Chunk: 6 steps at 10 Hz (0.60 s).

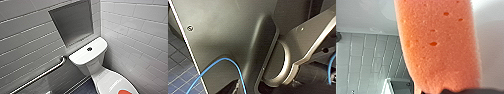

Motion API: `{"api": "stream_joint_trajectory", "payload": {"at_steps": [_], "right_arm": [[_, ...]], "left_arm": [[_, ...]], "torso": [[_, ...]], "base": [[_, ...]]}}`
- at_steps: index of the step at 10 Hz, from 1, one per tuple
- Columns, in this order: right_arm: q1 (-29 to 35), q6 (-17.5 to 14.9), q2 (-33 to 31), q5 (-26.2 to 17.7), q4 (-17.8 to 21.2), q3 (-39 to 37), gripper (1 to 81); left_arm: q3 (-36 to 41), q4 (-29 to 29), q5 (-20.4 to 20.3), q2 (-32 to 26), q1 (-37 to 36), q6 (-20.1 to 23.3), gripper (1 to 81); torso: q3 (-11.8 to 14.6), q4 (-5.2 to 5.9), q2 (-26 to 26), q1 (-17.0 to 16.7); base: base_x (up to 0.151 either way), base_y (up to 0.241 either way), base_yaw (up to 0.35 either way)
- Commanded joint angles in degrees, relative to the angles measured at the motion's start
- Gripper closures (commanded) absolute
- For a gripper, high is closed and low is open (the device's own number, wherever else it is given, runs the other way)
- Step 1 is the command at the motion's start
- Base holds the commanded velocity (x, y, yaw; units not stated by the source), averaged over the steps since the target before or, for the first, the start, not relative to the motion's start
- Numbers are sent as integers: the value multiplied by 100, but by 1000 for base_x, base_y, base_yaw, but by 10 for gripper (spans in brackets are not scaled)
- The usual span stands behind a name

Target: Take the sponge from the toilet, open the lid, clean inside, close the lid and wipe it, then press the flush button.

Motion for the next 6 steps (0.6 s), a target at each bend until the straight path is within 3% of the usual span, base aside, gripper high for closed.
{"api": "stream_joint_trajectory", "payload": {"at_steps": [1, 3, 5, 6], "right_arm": [[1586, 30, 169, -928, 971, -602, 811], [2115, 39, 434, -946, 1492, -965, 811], [2492, 39, 891, -884, 2511, -1791, 811], [2633, 39, 1129, -893, 2740, -2178, 811]], "left_arm": [[6, 56, 414, -80, 24, 35, 10], [-21, 47, 406, -54, 76, 35, 10], [-152, 47, 406, 43, 137, 35, 10], [-214, 47, 406, 87, 172, 35, 10]], "torso": [[0, 0, 0, 0], [0, 0, 0, 0], [0, 0, 0, 0], [0, 0, 0, 0]], "base": [[0, 0, 0], [0, 0, 0], [0, 0, 0], [0, 0, 0]]}}
